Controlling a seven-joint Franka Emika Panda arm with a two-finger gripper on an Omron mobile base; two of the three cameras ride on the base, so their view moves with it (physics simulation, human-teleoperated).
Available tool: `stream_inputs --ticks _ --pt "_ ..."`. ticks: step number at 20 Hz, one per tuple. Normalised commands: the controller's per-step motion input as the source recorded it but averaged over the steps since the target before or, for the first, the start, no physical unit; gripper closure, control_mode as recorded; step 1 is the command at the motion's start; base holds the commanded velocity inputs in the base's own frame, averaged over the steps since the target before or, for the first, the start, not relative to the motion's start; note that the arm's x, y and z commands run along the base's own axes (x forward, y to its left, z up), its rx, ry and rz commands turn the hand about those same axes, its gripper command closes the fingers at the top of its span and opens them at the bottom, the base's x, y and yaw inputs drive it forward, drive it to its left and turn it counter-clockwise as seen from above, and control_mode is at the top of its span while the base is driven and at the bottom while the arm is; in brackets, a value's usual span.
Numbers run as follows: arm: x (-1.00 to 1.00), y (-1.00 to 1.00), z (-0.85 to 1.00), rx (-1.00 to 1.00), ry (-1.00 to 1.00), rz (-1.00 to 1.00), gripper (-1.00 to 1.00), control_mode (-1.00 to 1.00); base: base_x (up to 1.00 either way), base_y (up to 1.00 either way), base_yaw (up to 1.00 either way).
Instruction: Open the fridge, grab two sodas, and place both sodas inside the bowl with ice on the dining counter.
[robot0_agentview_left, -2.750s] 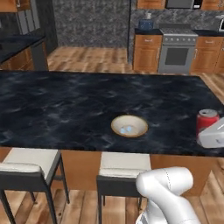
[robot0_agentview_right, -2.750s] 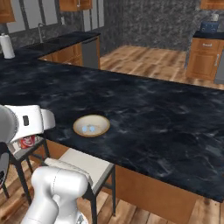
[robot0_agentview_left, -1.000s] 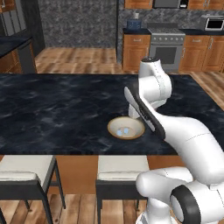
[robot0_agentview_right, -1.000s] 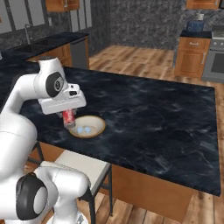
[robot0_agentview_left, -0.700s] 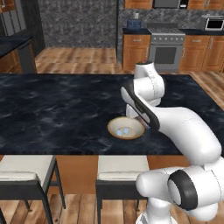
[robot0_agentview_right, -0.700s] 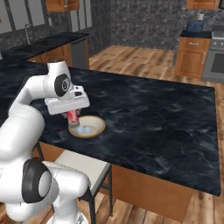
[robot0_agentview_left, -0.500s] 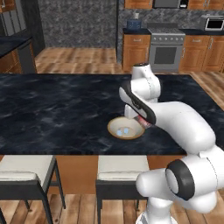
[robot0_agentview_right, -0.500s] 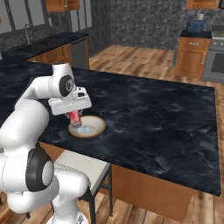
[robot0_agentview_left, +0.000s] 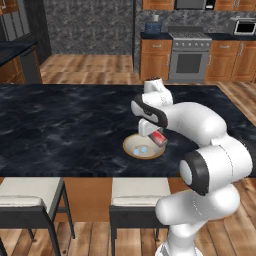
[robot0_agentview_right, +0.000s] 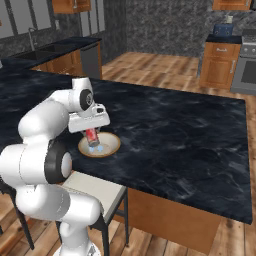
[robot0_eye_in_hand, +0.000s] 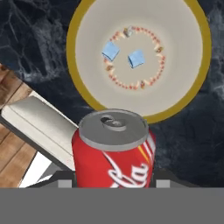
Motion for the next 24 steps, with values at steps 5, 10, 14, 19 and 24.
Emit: stream_inputs --ticks 5,10,14,19,24 --pt "0.45 0.0 -0.43 0.0 0.1 0.03 1.0 -1.0 0.0 0.0 0.0" --pt "0.42 0.02 -0.42 0.0 0.1 0.03 1.0 -1.0 0.0 0.0 0.0" --pt "0.43 0.02 -0.38 0.0 0.1 0.03 1.0 -1.0 0.0 0.0 0.0" --pt "0.41 0.04 -0.34 0.0 0.1 0.02 1.0 -1.0 0.0 0.0 0.0" --pt "0.32 0.03 -0.32 0.0 0.09 0.02 1.0 -1.0 0.0 0.0 0.0"
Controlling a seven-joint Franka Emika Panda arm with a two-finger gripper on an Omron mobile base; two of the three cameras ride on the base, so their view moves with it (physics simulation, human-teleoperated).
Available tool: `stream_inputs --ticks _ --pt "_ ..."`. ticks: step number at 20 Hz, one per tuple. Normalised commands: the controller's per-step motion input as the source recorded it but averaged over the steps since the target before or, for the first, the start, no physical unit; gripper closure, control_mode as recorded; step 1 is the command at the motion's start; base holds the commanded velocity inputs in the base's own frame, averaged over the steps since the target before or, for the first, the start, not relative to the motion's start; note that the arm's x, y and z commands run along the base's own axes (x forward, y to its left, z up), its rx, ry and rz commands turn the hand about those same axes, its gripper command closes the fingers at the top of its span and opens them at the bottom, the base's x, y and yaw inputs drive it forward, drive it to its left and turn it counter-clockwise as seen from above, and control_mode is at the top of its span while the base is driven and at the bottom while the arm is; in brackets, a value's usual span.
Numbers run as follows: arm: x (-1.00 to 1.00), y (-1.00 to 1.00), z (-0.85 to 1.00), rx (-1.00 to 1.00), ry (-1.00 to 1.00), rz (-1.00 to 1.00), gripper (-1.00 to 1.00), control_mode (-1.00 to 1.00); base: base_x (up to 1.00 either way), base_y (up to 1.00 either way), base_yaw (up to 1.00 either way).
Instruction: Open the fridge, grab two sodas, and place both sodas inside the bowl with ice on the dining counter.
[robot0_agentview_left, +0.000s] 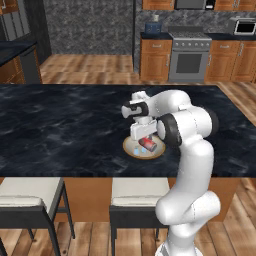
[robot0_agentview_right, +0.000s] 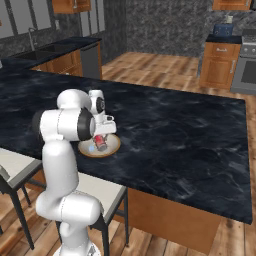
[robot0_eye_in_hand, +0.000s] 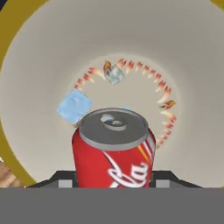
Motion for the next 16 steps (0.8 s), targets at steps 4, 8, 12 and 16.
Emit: stream_inputs --ticks 4,8,12,16 --pt "0.32 0.05 -0.28 0.0 0.08 0.01 1.0 -1.0 0.0 0.0 0.0" --pt "0.32 0.05 -0.29 0.0 0.08 0.01 1.0 -1.0 0.0 0.0 0.0" --pt "0.31 0.04 -0.28 0.0 0.07 0.01 1.0 -1.0 0.0 0.0 0.0" --pt "0.2 0.02 -0.29 0.0 0.06 0.01 -1.0 -1.0 0.0 0.0 0.0"
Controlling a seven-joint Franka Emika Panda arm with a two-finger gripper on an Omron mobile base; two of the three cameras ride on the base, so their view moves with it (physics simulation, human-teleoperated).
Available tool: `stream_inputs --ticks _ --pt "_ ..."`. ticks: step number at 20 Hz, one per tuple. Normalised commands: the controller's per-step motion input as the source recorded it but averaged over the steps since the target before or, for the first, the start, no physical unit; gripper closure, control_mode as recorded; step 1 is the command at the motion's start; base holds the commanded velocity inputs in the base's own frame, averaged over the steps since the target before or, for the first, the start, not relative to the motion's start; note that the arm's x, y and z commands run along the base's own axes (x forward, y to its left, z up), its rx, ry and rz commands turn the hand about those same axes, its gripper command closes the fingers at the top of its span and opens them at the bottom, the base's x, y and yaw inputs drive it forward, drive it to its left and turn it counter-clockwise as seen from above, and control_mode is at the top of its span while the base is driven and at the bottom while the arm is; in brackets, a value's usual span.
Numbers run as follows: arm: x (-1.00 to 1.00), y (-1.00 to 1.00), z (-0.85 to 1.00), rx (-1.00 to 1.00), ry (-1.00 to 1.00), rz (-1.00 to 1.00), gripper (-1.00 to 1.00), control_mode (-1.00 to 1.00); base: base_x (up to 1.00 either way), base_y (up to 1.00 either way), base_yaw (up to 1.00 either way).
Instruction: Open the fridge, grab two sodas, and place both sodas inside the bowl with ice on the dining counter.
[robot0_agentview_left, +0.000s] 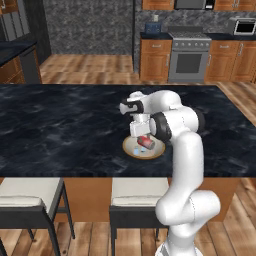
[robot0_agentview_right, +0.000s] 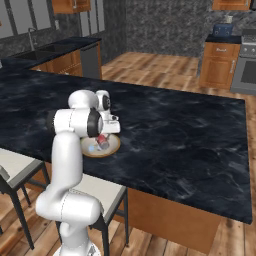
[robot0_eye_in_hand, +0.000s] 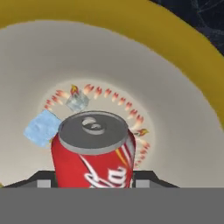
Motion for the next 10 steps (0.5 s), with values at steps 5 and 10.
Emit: stream_inputs --ticks 5,10 --pt "-0.08 0.0 -0.18 0.0 0.0 0.01 -1.0 -1.0 0.0 0.0 0.0" --pt "-0.02 0.05 -0.04 0.01 0.0 0.0 -1.0 -1.0 0.0 0.0 0.0"
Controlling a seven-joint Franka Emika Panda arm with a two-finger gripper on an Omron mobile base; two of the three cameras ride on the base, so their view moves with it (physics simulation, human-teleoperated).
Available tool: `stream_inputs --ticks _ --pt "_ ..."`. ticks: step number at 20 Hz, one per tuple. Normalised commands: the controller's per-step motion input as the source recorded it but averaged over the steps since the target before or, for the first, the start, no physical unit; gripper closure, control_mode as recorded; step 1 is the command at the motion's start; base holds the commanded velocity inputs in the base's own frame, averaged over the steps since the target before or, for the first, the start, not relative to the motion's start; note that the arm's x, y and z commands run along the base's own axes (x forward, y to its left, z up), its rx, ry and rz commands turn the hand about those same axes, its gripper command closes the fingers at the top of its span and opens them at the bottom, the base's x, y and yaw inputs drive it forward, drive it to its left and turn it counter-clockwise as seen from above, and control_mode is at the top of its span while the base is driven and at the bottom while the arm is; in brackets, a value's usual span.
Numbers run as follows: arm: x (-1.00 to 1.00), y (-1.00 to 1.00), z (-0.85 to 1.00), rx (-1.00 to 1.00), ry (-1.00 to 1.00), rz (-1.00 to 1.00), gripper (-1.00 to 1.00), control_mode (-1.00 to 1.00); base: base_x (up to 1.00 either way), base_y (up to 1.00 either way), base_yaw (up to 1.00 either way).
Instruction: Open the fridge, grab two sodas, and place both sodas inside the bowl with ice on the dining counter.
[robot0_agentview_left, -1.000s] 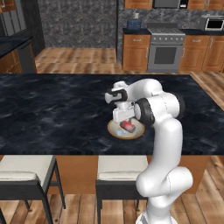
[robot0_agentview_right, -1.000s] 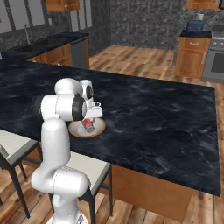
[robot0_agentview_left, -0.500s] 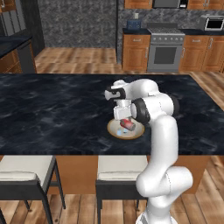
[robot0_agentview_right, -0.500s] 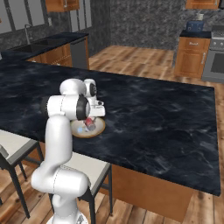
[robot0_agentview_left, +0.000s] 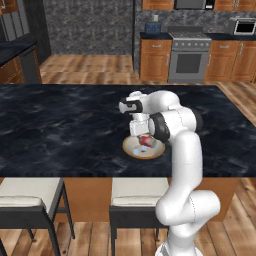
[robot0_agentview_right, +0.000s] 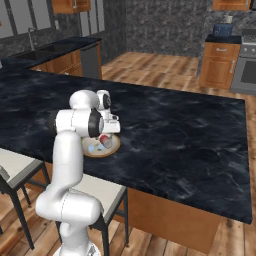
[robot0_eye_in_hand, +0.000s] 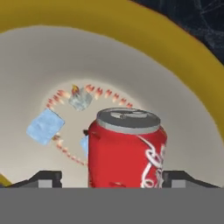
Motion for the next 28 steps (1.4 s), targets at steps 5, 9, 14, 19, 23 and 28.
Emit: stream_inputs --ticks 5,9,14,19,23,28 --pt "-0.03 0.07 0.09 0.0 0.0 0.01 -1.0 -1.0 0.0 0.0 0.0" --pt "-0.14 0.0 0.43 0.01 -0.06 0.03 -1.0 -1.0 0.0 0.0 0.0" --pt "-0.14 0.01 0.52 0.03 -0.16 0.01 -1.0 -1.0 0.0 0.0 0.0" --pt "-0.36 0.0 0.57 0.09 -0.23 0.0 -1.0 -1.0 0.0 0.0 0.0" --pt "-0.87 -0.04 0.36 0.16 -0.31 0.0 -1.0 -1.0 0.0 0.0 0.0" --pt "-0.95 -0.12 0.31 0.16 -0.35 -0.02 -1.0 -1.0 0.0 0.0 0.0"
